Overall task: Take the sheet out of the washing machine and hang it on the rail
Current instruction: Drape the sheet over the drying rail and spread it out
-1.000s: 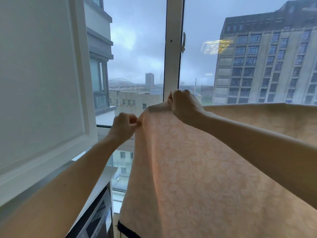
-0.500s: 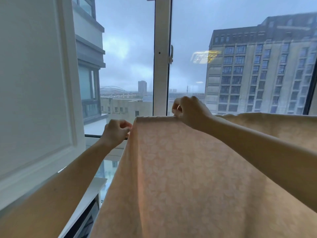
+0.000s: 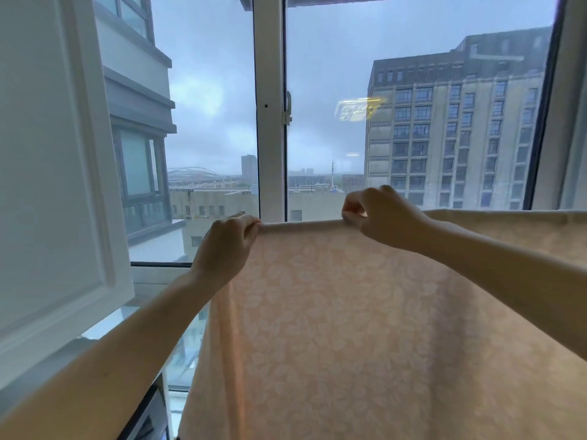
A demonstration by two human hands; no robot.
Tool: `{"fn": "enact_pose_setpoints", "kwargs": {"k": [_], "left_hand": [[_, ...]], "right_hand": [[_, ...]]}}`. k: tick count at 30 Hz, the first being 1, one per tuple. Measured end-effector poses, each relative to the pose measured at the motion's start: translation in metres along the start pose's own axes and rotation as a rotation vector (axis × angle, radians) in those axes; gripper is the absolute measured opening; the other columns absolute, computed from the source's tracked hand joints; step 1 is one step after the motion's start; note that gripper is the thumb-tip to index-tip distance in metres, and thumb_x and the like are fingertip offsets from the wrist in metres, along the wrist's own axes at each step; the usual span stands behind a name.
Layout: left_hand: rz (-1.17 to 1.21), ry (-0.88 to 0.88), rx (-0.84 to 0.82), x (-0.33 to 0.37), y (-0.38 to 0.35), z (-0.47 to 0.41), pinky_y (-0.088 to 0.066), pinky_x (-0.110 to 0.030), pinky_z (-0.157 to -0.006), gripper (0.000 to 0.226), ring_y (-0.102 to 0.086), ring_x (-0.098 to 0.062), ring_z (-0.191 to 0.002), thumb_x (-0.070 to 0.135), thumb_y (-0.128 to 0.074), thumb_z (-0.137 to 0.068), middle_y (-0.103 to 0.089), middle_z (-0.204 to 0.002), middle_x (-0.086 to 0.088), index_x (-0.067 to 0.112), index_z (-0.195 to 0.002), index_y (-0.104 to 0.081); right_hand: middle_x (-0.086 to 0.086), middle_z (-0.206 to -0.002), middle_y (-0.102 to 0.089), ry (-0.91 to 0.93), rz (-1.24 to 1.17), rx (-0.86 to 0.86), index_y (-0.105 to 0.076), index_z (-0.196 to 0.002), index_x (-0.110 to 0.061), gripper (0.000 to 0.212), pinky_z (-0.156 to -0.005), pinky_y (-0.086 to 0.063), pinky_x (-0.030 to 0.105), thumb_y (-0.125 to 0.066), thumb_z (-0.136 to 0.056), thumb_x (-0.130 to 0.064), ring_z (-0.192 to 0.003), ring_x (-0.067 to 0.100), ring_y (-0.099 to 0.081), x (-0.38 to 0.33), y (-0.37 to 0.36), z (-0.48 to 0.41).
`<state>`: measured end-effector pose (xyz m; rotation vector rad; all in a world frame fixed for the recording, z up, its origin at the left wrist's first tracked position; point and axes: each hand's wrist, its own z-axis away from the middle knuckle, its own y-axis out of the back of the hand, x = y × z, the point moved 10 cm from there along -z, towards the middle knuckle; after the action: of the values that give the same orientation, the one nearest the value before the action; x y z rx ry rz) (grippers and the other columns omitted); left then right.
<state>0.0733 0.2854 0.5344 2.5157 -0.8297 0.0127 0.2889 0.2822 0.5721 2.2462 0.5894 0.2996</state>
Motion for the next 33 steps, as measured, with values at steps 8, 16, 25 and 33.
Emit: {"fn": "enact_pose_setpoints", "kwargs": {"k": [8, 16, 25, 33], "left_hand": [[-0.042, 0.126, -0.045, 0.001, -0.015, -0.018, -0.056, -0.034, -0.07, 0.017, -0.062, -0.02, -0.065, 0.015, -0.054, -0.096, -0.066, -0.074, -0.006, 0.006, -0.089, -0.068], [-0.059, 0.049, -0.11, 0.036, -0.042, -0.026, -0.052, -0.029, -0.067, 0.023, -0.063, -0.013, -0.073, 0.029, -0.047, -0.099, -0.069, -0.086, 0.003, 0.016, -0.097, -0.066], [-0.238, -0.079, -0.049, 0.077, -0.072, -0.016, -0.05, -0.037, -0.076, 0.051, -0.06, -0.015, -0.069, 0.052, -0.024, -0.098, -0.067, -0.082, 0.008, 0.022, -0.094, -0.065], [-0.22, -0.078, 0.015, 0.077, -0.068, -0.013, -0.048, -0.038, -0.077, 0.048, -0.057, -0.015, -0.067, 0.049, -0.028, -0.099, -0.066, -0.079, 0.007, 0.02, -0.093, -0.065]], "right_hand": [[0.005, -0.081, -0.065, -0.002, 0.013, 0.024, -0.062, -0.09, -0.01, 0.016, -0.065, -0.057, 0.04, -0.053, -0.095, -0.023, -0.067, 0.02, -0.063, 0.025, 0.0, 0.011], [0.008, -0.084, -0.066, -0.142, -0.073, -0.059, -0.063, -0.085, -0.006, 0.022, -0.073, -0.056, 0.043, -0.051, -0.094, -0.021, -0.072, 0.023, -0.064, 0.053, -0.006, -0.007], [0.0, -0.089, -0.068, -0.043, -0.127, -0.08, -0.068, -0.094, -0.009, 0.013, -0.076, -0.053, 0.025, -0.059, -0.091, -0.018, -0.079, 0.012, -0.063, 0.069, 0.013, 0.013], [-0.007, -0.088, -0.068, -0.062, -0.172, -0.054, -0.068, -0.094, -0.017, 0.009, -0.072, -0.046, 0.003, -0.064, -0.09, -0.023, -0.08, 0.002, -0.063, 0.106, 0.034, 0.037]]}}
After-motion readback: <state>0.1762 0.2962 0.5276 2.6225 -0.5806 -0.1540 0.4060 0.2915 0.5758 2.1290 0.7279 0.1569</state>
